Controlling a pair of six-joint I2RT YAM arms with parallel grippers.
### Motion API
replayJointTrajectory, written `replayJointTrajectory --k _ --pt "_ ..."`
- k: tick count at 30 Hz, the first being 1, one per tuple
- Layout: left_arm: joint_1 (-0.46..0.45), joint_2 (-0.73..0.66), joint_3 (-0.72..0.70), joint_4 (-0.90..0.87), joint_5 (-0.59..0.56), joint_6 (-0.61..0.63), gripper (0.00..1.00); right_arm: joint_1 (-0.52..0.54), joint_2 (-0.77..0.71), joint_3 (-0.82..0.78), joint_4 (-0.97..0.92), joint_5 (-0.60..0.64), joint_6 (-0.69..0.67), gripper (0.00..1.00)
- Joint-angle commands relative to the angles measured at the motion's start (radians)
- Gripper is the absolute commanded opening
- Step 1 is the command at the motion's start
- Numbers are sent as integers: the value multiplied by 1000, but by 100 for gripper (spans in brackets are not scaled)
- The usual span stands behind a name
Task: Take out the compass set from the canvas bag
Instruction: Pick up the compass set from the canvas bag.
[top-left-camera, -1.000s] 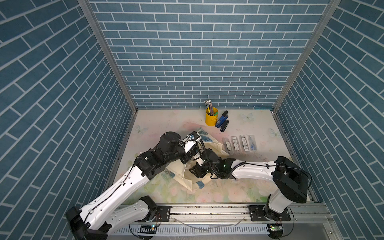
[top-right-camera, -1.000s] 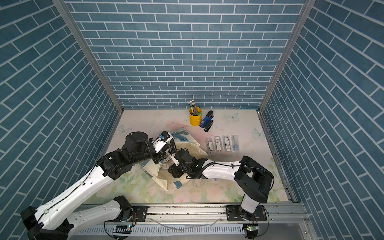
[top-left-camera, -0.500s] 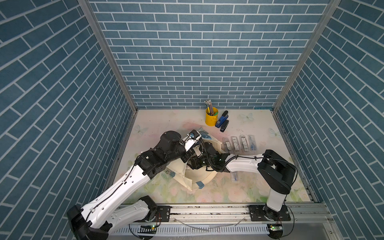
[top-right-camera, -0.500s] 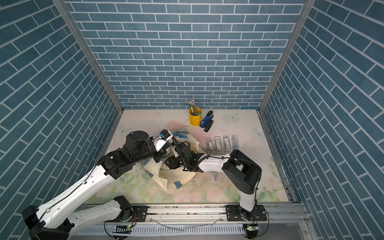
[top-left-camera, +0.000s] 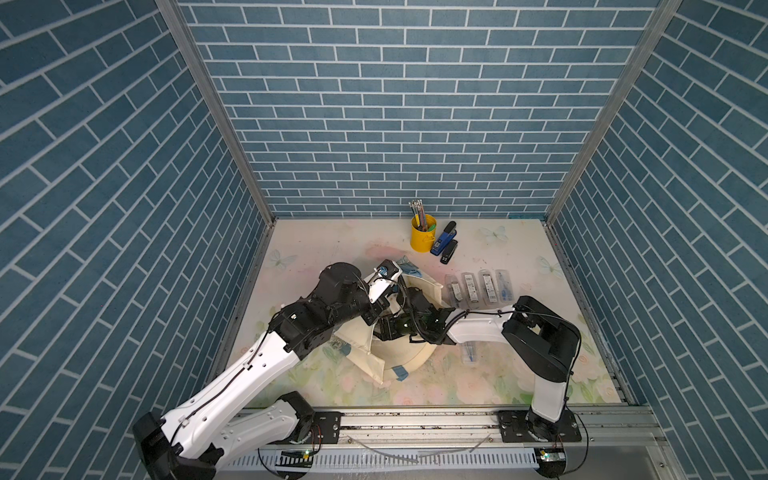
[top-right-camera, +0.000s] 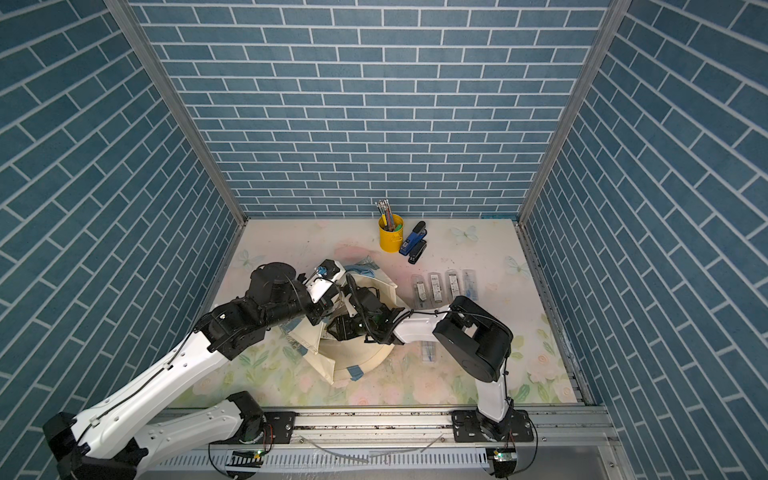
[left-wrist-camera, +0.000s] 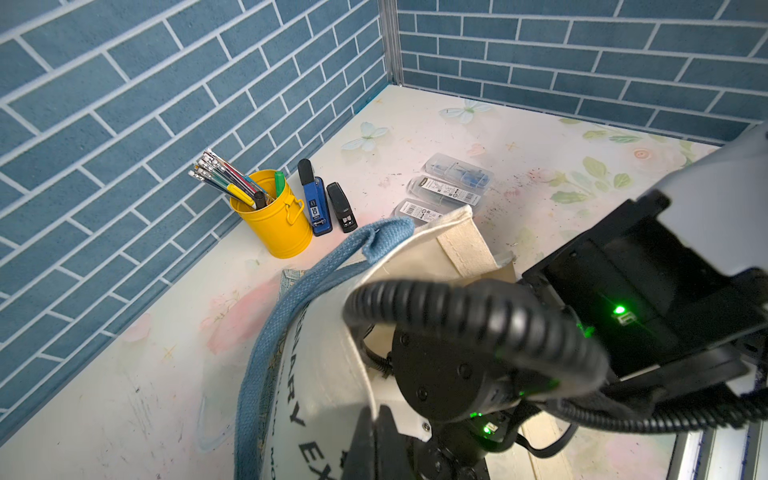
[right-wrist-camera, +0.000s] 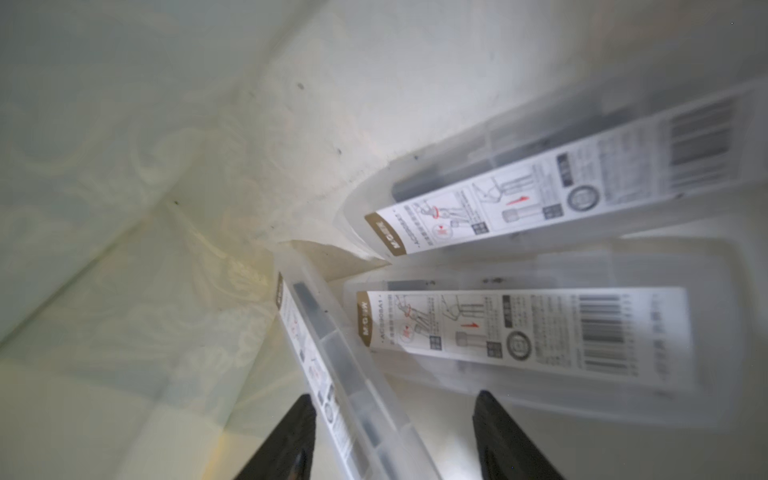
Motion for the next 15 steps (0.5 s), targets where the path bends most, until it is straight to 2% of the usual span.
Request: replayJointTrajectory --k 1,5,15 --pt "-11 -28 3 61 71 2 0 -22 51 54 -5 -56 72 60" --pt "-10 -31 -2 61 65 3 0 -25 81 85 -7 -107 77 56" --pt "-9 -26 1 58 54 6 0 -25 82 94 55 -206 53 30"
